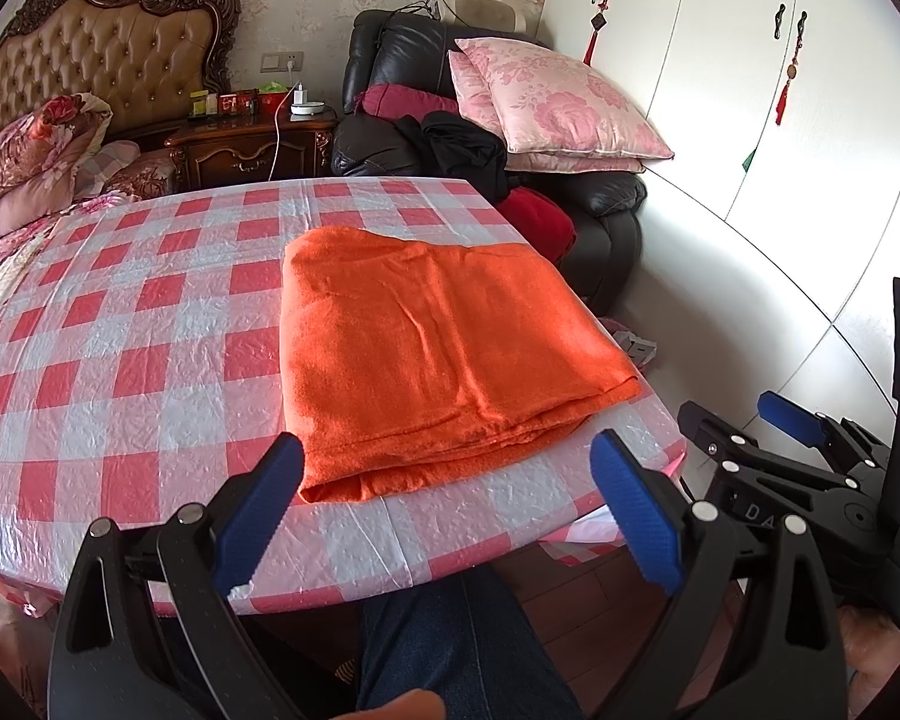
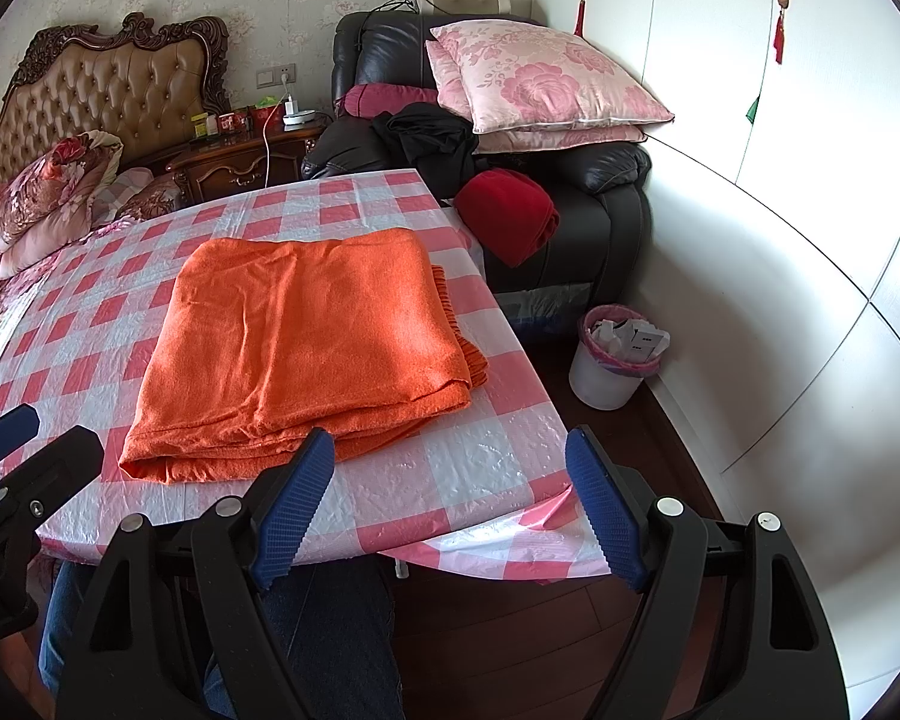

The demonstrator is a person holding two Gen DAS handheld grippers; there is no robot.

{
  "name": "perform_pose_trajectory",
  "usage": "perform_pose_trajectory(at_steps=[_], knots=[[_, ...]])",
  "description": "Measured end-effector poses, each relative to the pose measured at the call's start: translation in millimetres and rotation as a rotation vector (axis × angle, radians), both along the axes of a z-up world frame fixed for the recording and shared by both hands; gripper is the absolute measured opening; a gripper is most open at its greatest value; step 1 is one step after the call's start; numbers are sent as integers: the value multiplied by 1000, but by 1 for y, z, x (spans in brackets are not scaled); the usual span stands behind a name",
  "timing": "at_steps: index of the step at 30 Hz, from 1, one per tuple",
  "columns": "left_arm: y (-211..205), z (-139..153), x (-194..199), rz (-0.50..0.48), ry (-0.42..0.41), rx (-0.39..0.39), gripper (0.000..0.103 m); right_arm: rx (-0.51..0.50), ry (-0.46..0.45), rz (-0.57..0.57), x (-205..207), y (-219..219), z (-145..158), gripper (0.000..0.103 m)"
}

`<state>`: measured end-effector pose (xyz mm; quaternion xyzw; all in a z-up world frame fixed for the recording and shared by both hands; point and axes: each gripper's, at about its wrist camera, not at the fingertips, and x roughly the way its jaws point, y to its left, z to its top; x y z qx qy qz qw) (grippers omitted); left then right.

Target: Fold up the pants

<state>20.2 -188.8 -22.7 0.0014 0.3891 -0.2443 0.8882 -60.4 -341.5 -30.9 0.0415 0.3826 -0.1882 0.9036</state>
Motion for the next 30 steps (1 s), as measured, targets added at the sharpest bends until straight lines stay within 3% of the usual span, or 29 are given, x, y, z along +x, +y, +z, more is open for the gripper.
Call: perform_pose_trajectory(at_steps=[21,24,30], knots=[[-11,4,0,-77,-55,-49,101,11,17,-17,0,-3,-13,76],[-16,3,1,-88,-75,-26,101,9,25,-20,1,-4,-15,76],[0,6,10,-83,-62,-55,101,20,27,-35,4,-6,-15,76]])
